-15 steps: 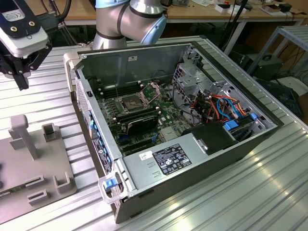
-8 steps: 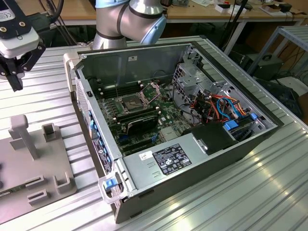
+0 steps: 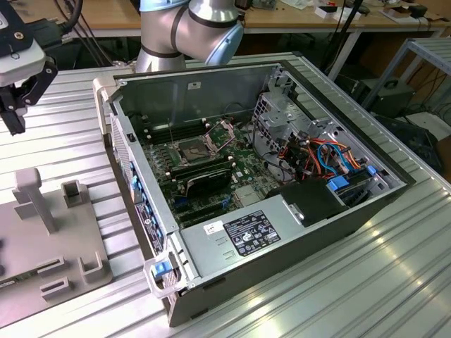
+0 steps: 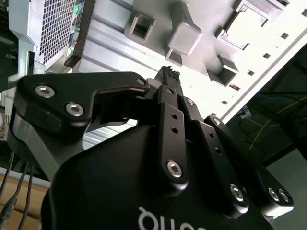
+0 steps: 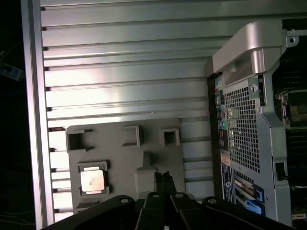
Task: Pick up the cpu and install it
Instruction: 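Reach for the cpu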
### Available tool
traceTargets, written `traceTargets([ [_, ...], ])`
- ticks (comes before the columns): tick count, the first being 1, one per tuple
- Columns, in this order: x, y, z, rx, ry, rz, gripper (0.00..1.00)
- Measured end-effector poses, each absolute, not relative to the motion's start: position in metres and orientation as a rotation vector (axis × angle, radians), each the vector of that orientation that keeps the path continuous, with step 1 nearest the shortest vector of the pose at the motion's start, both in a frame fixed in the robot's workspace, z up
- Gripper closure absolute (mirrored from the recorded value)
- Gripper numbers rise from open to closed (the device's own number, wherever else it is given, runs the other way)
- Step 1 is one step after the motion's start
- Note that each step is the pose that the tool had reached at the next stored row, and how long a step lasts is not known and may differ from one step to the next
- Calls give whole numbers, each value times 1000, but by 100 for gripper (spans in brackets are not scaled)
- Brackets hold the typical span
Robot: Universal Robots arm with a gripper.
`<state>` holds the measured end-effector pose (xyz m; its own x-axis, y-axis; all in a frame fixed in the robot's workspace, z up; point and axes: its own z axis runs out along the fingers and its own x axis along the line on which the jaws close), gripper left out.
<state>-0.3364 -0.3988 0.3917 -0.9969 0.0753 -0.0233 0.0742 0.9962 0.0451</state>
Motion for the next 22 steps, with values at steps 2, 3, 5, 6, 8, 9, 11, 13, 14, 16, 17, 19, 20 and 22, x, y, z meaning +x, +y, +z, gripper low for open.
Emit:
traceTargets([
  [2, -338, -399, 392, 117, 3114, 69, 89],
  [3, -340, -399, 392, 117, 3114, 69, 89],
  [5, -342, -399, 392, 117, 3114, 69, 89],
  [6, -344, -399, 392, 117, 3114, 69, 89],
  [8, -346, -399, 392, 116, 3114, 69, 89],
  [9, -347, -399, 392, 117, 3114, 69, 89],
  [11, -349, -399, 392, 117, 3114, 69, 89],
  [13, -351, -399, 392, 117, 3114, 69, 89],
  [14, -352, -399, 392, 117, 3114, 69, 89],
  [16, -355, -399, 392, 117, 3114, 69, 89],
  [17, -356, -399, 392, 117, 3114, 69, 89],
  [19, -358, -399, 392, 117, 3114, 69, 89],
  [20, -359, -399, 392, 117, 3114, 69, 89],
  [22, -360, -399, 392, 117, 3114, 69, 89],
])
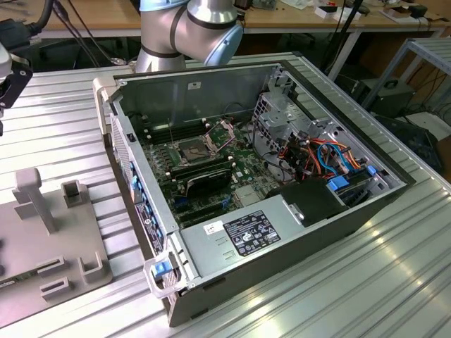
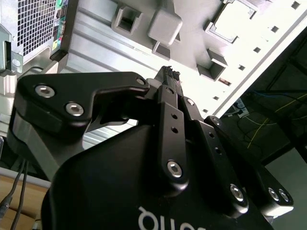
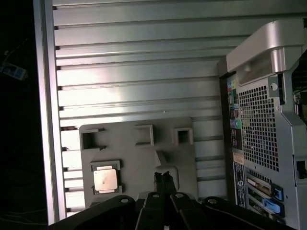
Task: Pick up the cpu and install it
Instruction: 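Reach for the cpu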
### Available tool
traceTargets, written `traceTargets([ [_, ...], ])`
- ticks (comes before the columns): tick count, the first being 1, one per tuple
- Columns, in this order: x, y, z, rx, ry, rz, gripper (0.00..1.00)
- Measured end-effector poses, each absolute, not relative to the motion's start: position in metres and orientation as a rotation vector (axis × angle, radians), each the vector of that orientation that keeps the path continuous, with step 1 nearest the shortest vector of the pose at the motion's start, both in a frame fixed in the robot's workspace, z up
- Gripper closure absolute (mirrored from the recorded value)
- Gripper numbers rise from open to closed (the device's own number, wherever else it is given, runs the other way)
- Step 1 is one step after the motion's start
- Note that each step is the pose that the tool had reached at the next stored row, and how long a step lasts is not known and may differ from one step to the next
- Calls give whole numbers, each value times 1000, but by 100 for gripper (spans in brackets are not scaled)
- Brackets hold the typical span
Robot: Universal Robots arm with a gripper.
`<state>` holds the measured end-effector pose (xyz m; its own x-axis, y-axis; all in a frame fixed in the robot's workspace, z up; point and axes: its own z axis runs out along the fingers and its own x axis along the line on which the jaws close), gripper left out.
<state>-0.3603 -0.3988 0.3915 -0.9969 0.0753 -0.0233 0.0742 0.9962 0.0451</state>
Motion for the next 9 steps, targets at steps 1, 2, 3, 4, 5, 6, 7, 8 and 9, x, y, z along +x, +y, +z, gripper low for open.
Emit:
traceTargets([
  [1, -361, -399, 392, 117, 3114, 69, 89],
  [2, -362, -399, 392, 117, 3114, 69, 89],
  [3, -363, -399, 392, 117, 3114, 69, 89],
  [4, -363, -399, 391, 117, 3114, 69, 89],
  [5, -364, -399, 391, 117, 3114, 69, 89],
  [6, -365, -399, 391, 117, 3114, 69, 89],
  [7, -366, -399, 391, 117, 3114, 69, 89],
  [8, -367, -399, 391, 117, 3114, 69, 89],
  [9, -369, -399, 391, 117, 3114, 69, 89],
])
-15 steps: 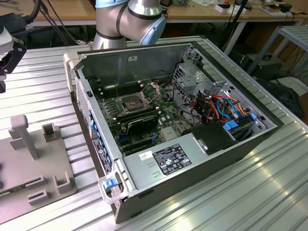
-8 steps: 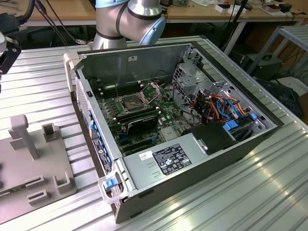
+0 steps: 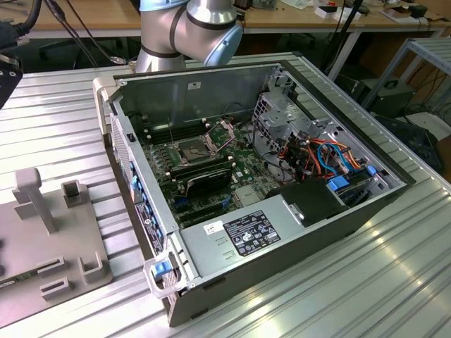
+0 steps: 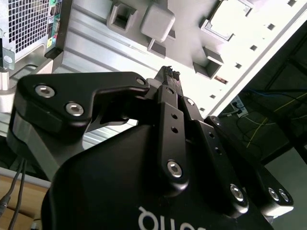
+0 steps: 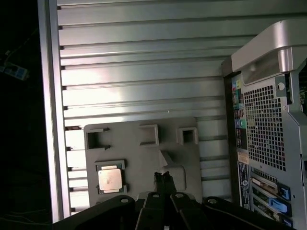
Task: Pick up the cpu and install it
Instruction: 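Reach for the cpu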
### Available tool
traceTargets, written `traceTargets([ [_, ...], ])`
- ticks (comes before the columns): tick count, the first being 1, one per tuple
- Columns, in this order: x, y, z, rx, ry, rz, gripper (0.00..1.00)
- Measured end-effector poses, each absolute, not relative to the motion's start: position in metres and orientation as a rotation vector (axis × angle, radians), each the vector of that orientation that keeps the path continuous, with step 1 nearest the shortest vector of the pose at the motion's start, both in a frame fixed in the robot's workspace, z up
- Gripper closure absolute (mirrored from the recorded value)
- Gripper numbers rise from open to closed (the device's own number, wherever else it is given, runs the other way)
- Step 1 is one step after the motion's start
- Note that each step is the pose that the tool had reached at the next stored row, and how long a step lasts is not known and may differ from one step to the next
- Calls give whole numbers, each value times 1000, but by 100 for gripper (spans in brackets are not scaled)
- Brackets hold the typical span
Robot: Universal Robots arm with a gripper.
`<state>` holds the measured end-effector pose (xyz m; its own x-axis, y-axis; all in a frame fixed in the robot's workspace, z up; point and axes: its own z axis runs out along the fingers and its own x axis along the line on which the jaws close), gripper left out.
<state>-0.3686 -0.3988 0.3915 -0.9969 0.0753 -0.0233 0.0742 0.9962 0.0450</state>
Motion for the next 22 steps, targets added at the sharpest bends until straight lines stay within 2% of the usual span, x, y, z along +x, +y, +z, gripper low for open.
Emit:
traceTargets([
  [22, -392, -399, 391, 117, 3114, 69, 89],
])
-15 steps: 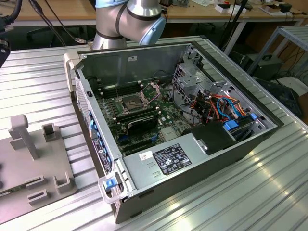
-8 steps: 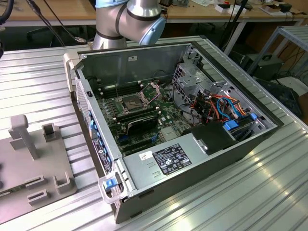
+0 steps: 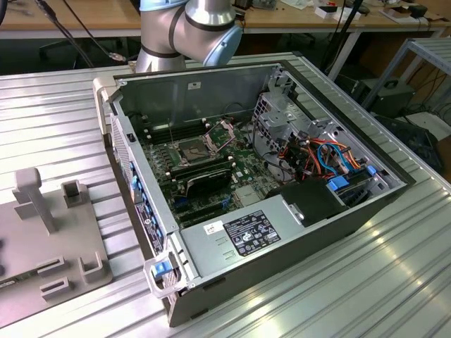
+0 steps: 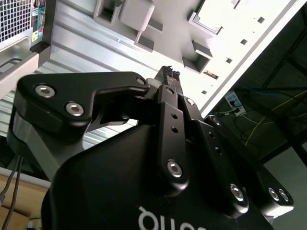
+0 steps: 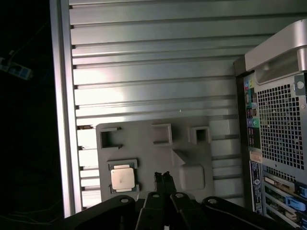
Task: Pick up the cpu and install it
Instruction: 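Reach for the cpu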
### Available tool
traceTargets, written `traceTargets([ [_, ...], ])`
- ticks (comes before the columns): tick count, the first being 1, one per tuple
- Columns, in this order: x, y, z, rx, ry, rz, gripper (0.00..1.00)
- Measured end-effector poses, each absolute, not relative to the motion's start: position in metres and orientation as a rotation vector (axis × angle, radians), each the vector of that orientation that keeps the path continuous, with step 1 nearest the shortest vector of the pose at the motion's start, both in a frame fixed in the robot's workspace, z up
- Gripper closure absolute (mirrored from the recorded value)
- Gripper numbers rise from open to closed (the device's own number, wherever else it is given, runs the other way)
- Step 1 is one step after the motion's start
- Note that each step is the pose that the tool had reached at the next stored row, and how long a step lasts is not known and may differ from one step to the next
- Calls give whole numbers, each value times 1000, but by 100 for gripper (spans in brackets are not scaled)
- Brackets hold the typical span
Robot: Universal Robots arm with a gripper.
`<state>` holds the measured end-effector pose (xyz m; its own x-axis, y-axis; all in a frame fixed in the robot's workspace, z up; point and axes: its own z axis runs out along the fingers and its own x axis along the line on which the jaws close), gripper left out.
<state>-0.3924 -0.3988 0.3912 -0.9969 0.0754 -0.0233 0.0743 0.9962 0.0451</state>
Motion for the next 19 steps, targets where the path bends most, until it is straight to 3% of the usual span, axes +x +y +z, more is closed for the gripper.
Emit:
traceTargets([
  [19, -407, -399, 391, 117, 3114, 69, 89],
])
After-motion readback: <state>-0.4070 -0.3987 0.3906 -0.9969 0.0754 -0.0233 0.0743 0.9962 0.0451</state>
